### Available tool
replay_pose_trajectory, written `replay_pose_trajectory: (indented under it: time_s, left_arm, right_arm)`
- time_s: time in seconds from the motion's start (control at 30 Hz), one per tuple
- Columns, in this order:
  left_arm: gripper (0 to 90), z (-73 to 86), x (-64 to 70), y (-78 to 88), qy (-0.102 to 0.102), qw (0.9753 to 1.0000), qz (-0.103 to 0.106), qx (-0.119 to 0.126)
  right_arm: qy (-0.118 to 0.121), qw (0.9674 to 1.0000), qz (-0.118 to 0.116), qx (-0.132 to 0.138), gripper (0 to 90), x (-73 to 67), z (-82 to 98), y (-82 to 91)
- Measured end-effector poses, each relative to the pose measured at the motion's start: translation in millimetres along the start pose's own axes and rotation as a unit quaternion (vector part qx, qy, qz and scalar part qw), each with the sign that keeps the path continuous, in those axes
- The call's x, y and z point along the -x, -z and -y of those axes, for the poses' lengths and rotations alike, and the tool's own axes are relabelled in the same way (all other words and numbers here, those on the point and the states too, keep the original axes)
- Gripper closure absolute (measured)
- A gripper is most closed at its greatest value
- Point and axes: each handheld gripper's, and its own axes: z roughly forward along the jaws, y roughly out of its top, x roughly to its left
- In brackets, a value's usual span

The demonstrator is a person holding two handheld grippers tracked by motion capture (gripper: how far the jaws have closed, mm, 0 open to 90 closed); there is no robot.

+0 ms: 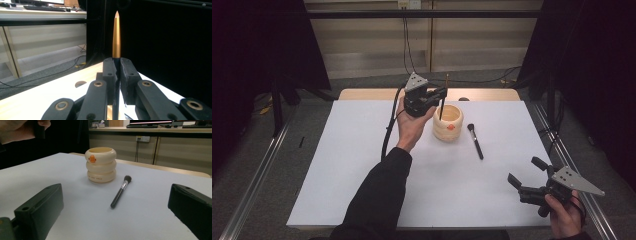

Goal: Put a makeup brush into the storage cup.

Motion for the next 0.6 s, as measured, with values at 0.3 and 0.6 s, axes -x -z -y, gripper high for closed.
replay_pose_trajectory:
  time_s: [0.3, 0.6]
  left_arm:
    - [83.4, -8.9, -2.0, -8.0, -0.007, 1.0, -0.001, 0.007]
    - [83.5, -3.3, -5.0, -26.0, -0.017, 0.9998, -0.008, 0.004]
  right_arm:
    - [-0.003, 1.0, -0.005, -0.003, 0.0, 0.5, 0.1, 0.6]
    - [-0.007, 1.0, -0.005, -0.002, 0.0, 0.2, 0.5, 0.2]
